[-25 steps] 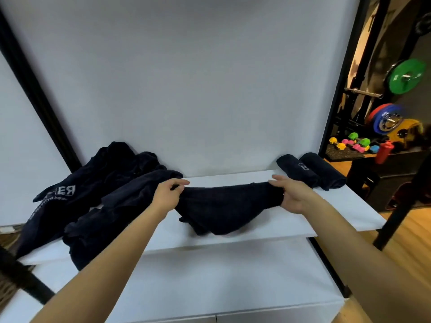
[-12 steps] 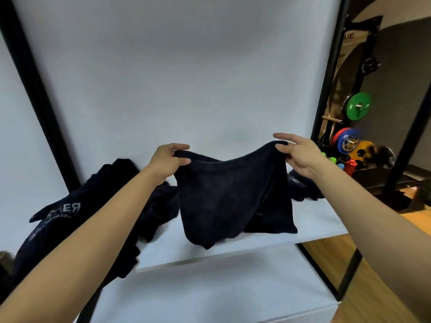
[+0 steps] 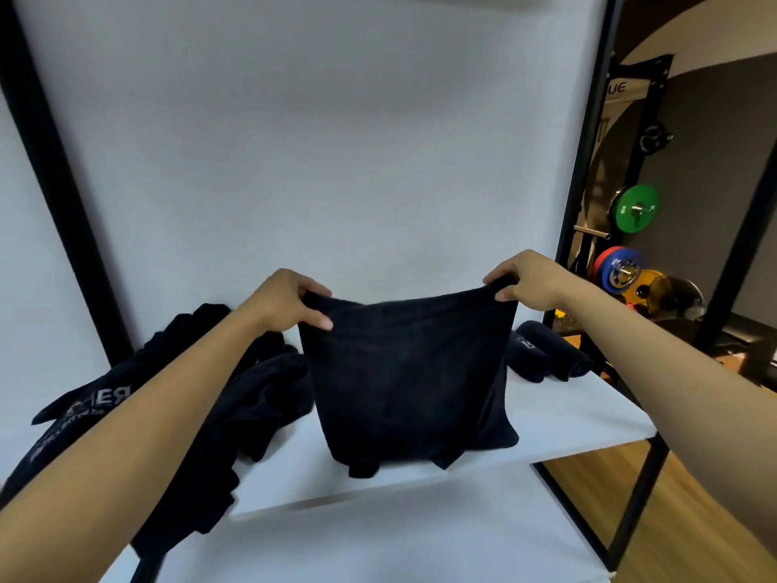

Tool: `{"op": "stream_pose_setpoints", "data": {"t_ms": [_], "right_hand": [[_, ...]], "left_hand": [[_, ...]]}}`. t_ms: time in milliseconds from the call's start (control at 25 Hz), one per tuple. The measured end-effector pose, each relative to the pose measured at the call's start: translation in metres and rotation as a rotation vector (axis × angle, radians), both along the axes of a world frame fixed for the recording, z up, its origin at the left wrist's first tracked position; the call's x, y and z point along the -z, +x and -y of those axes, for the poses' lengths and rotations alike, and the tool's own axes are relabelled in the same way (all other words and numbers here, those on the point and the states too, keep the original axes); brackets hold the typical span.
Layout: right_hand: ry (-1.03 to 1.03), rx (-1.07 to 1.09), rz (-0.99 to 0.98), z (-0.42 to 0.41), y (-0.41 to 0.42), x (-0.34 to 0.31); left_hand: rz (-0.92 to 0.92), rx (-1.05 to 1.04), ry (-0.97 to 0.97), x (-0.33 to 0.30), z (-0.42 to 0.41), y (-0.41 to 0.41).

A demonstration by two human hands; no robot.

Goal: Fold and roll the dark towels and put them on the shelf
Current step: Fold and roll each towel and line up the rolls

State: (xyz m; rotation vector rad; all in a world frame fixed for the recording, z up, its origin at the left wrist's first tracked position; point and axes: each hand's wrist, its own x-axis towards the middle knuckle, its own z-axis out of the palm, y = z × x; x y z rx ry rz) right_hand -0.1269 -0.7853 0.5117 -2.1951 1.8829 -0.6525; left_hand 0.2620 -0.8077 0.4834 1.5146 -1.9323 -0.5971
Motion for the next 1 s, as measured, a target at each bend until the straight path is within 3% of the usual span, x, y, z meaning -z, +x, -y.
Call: {"op": "stream_pose_setpoints", "data": {"t_ms": [200,280,440,520,600,720,800,880,1000], "right_hand": [[0.008,0.105,-0.039,0.047,-0.014,-0.007],[-0.105,0.182,0.099,0.066,-0.014,-0.012],[-0.315,0.128,0.812,0.081,-0.011,-0.033],[-0.338,0.103,0.933,0.073,-0.013,-0.039],[-0.286,0.081,1.020,0.058,-0.013,-0.028],[-0.073,0.016,1.083,0.029,-0.014,0.030],[0.195,-0.017,0.967,0.005,-0.018,0.084],[0.487,-0.044,0.729,-0.023,-0.020,0.132],[0.692,-0.046,0.609,-0.053,-0.018,0.162]], "left_hand": [[0.301,-0.058,0.002,-0.007,0.038,-0.014],[0.353,-0.189,-0.112,-0.015,0.060,-0.028],[-0.030,-0.382,-0.551,-0.051,0.080,-0.041],[-0.159,-0.371,-0.668,-0.057,0.071,-0.040],[-0.251,-0.328,-0.667,-0.040,0.053,-0.038],[-0.316,-0.197,-0.375,0.028,0.018,-0.021],[-0.140,0.007,0.024,0.085,-0.001,-0.003],[0.064,0.186,0.366,0.128,-0.014,0.012],[0.151,0.310,0.636,0.143,-0.027,0.016]]}}
